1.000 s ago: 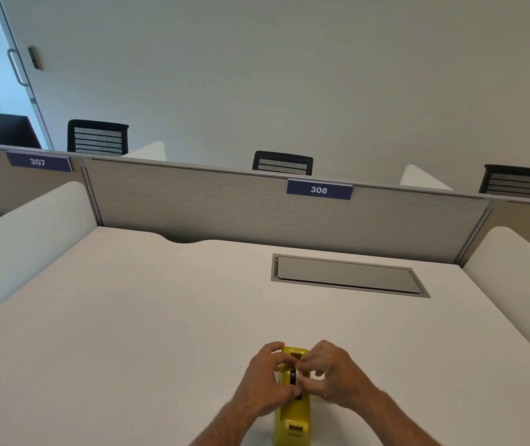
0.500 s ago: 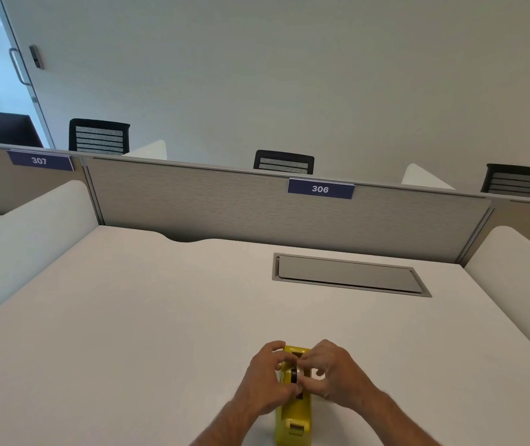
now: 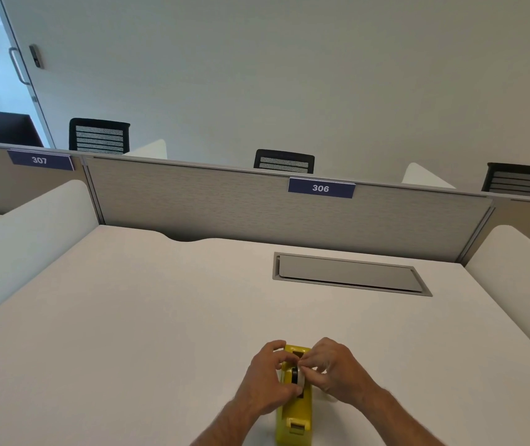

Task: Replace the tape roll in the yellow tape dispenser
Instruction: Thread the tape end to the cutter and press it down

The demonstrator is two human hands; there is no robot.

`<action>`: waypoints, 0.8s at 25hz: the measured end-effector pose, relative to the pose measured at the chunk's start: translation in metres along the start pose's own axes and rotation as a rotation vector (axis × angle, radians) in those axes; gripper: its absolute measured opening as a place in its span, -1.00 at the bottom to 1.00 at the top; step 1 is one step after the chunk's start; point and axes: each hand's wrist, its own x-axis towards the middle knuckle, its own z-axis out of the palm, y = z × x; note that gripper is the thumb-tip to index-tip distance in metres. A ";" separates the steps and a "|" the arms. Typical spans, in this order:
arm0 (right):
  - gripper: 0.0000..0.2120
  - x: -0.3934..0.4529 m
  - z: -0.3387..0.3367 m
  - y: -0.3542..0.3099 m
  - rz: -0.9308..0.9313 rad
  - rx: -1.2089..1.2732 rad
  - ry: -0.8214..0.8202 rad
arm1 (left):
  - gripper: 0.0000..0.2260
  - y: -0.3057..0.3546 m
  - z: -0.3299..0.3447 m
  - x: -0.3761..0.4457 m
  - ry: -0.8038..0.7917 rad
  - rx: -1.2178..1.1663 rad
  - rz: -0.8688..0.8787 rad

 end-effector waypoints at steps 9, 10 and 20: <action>-0.69 -0.004 0.002 -0.001 0.010 -0.037 -0.031 | -0.56 0.000 -0.001 0.000 0.001 0.002 0.020; -0.69 -0.004 0.003 -0.001 0.004 -0.042 -0.031 | -0.56 0.000 -0.001 0.000 0.002 -0.001 0.019; -0.72 -0.002 0.003 -0.002 0.009 -0.028 -0.040 | -0.55 -0.005 0.001 0.003 -0.010 -0.003 0.020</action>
